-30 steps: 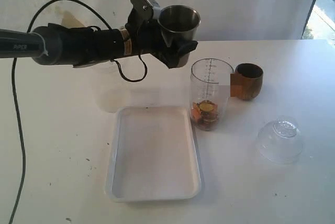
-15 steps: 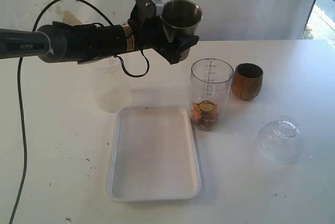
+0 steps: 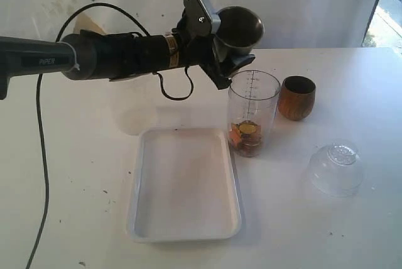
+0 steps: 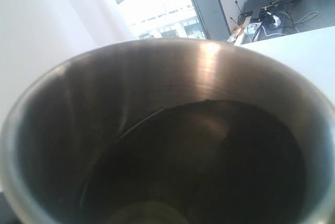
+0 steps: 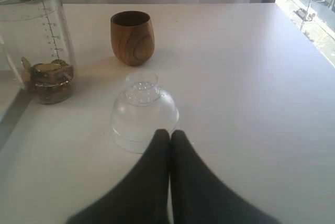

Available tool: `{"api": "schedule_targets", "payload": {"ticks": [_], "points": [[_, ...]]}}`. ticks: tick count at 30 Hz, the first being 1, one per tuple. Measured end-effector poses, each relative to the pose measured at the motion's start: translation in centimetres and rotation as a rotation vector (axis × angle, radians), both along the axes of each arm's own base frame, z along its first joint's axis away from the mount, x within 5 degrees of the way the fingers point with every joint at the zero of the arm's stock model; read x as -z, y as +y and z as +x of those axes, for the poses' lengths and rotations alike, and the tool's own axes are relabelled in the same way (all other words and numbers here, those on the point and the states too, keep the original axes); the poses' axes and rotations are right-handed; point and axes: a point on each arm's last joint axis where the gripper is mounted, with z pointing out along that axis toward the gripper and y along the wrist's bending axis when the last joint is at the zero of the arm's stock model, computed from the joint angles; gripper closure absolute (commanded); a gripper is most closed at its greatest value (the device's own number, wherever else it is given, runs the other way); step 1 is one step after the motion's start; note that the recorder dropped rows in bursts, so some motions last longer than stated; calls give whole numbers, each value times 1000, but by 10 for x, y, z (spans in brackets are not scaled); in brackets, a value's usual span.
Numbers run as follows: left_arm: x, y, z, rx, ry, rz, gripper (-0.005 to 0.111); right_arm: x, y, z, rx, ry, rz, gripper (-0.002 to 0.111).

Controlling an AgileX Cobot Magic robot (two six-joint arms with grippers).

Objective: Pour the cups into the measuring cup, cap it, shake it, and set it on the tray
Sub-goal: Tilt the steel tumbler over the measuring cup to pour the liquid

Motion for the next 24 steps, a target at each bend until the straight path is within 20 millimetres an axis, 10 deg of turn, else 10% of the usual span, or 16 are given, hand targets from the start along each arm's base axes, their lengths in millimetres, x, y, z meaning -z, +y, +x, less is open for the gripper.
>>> {"api": "schedule_targets", "payload": {"ticks": [24], "points": [[-1, -1, -1, 45, -263, 121, 107, 0, 0, 0, 1, 0, 2, 108]]}}
